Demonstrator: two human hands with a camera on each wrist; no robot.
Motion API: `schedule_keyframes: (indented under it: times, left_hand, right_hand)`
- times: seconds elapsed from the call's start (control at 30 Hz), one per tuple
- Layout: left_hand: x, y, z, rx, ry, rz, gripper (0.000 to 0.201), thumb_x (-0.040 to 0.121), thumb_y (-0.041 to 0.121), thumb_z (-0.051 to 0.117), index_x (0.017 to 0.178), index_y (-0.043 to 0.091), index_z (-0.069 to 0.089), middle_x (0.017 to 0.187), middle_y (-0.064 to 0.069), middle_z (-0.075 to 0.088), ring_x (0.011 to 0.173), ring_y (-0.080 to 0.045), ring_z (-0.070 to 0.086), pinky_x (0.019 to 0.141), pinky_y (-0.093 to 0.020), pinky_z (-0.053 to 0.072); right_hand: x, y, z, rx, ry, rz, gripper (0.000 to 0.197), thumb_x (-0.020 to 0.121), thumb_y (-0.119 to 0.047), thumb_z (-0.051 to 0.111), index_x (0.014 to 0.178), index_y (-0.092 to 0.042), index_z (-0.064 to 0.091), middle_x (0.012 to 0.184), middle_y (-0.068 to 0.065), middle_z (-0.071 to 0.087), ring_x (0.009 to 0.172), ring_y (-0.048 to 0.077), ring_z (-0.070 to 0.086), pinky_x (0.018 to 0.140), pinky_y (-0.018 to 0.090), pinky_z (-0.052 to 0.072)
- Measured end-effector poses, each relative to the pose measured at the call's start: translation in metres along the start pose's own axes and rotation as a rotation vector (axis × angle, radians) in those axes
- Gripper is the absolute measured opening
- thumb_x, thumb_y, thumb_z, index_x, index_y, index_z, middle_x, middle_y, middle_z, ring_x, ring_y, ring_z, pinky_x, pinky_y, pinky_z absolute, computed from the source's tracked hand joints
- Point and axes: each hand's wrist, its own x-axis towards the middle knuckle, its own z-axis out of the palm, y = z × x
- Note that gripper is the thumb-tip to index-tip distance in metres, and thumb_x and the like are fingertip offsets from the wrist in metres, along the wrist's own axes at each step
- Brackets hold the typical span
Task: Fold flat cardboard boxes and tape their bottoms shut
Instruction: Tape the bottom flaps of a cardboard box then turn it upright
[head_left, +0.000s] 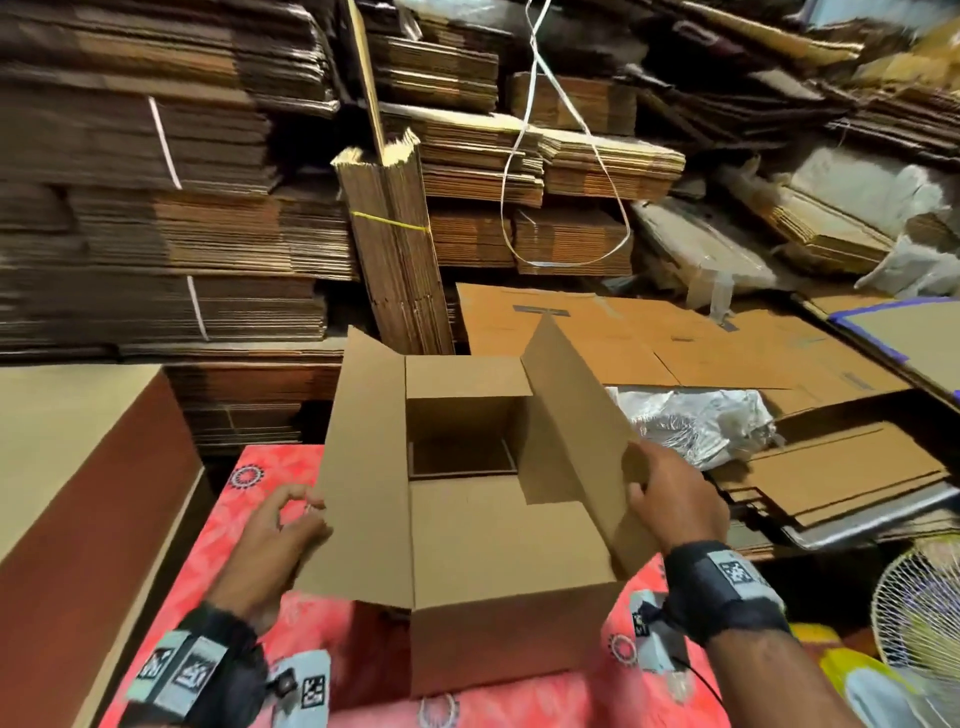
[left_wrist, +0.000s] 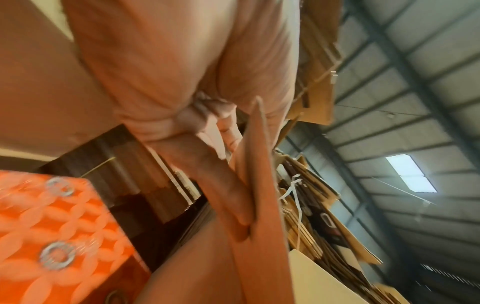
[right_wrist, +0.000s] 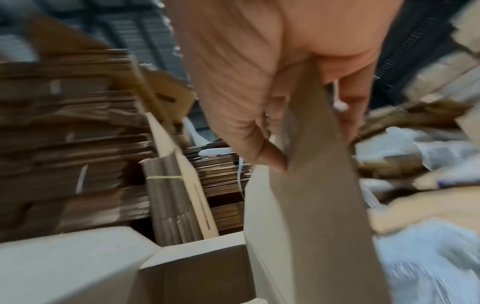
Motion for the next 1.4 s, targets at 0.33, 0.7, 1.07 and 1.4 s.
schedule_keyframes:
  times: [0.33,0.7,1.07,1.4]
  left_hand:
    - [-0.017,0.072,0.04,0.293,-0.396,0.05,0.026,0.096,0.019,0.069,0.119,0.027,0.061,0.101,-0.012,0.071,0.075,-0.025,0.07,0.073,-0.049,0.061]
    - [0.006,0.064,0.034,0.84,-0.518,0.436,0.071,0.079,0.015,0.087,0.129,0.051,0.051,0.123,0.01,0.069,0.089,-0.002,0.073,0.081,-0.036,0.062]
    - [0.029,0.067,0.052,0.921,-0.514,0.586,0.056,0.071,0.02,0.092,0.108,0.043,0.058,0.092,0.007,0.07,0.075,-0.004,0.073,0.069,-0.041,0.062]
    - [0.024,0.058,0.029,1.156,-0.336,0.694,0.052,0.071,0.041,0.088,0.108,0.043,0.052,0.106,0.015,0.047,0.083,-0.012,0.06,0.072,-0.042,0.056]
  right_hand:
    - [-0.032,-0.103,0.062,-0.089,-0.301,-0.627,0.044,0.1,-0.042,0.045,0.14,-0.027,0.053,0.143,-0.003,0.053,0.134,0.019,0.045,0.109,0.045,0.033]
    - [-0.03,-0.096,-0.006,-0.016,-0.402,-0.684,0.031,0.091,-0.028,0.066,0.119,-0.042,0.062,0.106,-0.016,0.051,0.098,0.002,0.048,0.093,0.037,0.037]
    - [-0.038,-0.089,0.042,-0.074,-0.424,-0.577,0.048,0.094,-0.032,0.059,0.14,-0.02,0.05,0.141,0.005,0.053,0.129,0.026,0.051,0.105,0.045,0.045]
    - [-0.03,-0.118,0.026,-0.244,-0.449,-0.566,0.06,0.088,-0.057,0.067,0.137,-0.028,0.051,0.124,-0.002,0.054,0.122,0.022,0.049,0.102,0.046,0.035]
